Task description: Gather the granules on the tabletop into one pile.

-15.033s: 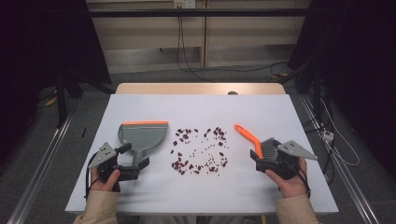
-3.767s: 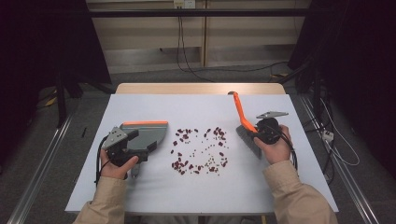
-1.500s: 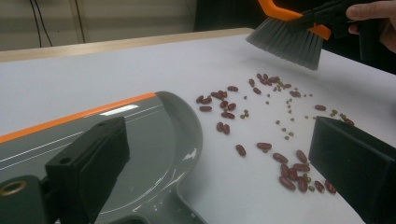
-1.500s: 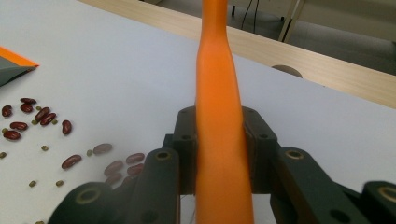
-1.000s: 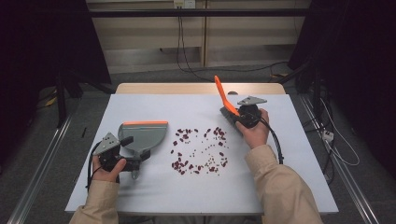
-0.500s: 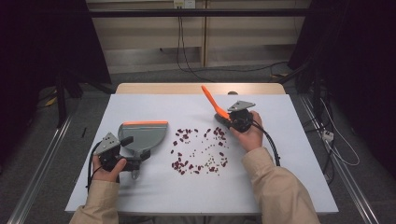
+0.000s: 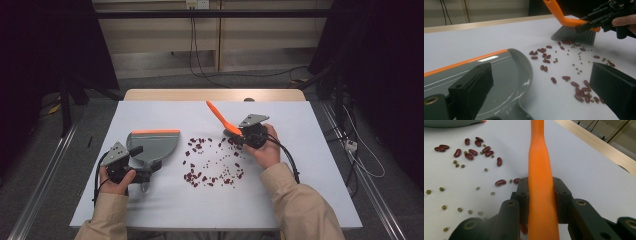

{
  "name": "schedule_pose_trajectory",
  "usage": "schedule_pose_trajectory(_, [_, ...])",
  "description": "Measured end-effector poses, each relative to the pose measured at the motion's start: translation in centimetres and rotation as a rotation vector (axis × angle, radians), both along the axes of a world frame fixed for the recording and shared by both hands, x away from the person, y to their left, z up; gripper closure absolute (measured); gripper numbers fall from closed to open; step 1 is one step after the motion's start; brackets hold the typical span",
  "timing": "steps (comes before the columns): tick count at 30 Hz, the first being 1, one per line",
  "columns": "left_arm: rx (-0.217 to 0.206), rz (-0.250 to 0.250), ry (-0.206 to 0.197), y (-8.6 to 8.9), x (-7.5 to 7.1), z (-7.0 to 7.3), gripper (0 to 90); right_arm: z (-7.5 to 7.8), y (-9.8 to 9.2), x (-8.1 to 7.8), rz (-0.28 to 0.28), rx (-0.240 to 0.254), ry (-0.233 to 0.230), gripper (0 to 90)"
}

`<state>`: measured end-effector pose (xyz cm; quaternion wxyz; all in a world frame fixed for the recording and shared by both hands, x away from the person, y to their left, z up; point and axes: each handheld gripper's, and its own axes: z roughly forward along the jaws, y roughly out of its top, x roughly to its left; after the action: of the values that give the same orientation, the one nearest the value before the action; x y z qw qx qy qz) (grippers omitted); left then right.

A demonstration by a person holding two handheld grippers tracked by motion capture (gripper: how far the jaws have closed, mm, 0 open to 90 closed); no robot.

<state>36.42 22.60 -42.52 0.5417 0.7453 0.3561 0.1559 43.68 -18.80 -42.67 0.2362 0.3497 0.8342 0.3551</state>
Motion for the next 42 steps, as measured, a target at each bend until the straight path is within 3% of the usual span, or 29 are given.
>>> schedule_pose_trajectory(20, [0.004, -0.003, 0.002, -0.1, 0.0, -0.1, 4.9, 0.1, 0.8, -2.0, 0.081, 0.01, 0.008, 71.4])
schedule_pose_trajectory(42, [0.002, -0.006, 0.003, -0.1, 0.0, -0.1, 4.9, 0.2, 1.6, -3.8, 0.121, 0.042, 0.021, 71.5])
